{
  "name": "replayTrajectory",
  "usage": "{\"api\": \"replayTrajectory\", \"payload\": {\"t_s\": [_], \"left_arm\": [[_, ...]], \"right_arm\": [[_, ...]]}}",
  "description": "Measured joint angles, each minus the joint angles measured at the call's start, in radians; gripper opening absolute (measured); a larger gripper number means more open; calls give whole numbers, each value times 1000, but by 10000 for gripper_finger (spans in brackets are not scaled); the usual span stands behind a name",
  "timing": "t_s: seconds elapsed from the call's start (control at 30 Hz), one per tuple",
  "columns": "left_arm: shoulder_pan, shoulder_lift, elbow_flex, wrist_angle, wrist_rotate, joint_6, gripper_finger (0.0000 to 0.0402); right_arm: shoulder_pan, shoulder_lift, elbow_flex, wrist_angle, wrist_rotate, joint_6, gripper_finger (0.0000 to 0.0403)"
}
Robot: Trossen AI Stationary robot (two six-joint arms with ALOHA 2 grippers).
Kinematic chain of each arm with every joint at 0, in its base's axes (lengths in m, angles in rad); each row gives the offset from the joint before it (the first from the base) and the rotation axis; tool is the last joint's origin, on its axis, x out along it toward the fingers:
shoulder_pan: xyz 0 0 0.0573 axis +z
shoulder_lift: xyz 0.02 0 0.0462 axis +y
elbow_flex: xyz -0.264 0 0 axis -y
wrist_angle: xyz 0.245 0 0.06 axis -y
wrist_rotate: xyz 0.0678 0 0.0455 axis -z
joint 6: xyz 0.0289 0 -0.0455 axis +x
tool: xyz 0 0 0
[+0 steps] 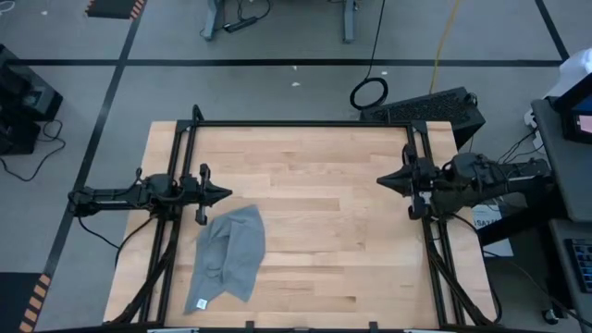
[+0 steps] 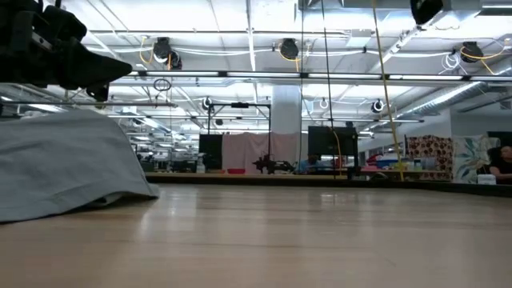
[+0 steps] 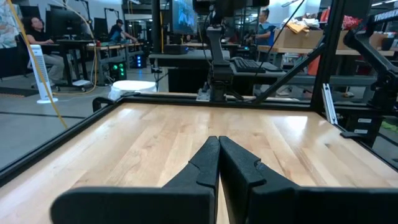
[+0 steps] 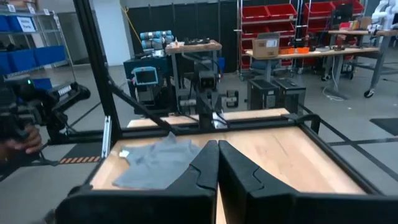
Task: Roll towel
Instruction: Roll the gray towel
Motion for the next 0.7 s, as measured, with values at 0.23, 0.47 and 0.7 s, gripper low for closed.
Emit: {"api": "replayTrajectory", "payload": {"t_s": [0.23,0.47,0.7], "left_arm": [[0,0,0,4,0,0,15],[0,0,0,34,-13,0,15],[-1,1,15,59,-26,-84,15]], "right_arm": [[0,136,114,-8,0,-2,0],[0,250,117,-30,-1,11,0],[0,399,117,-56,-1,31,0]]}}
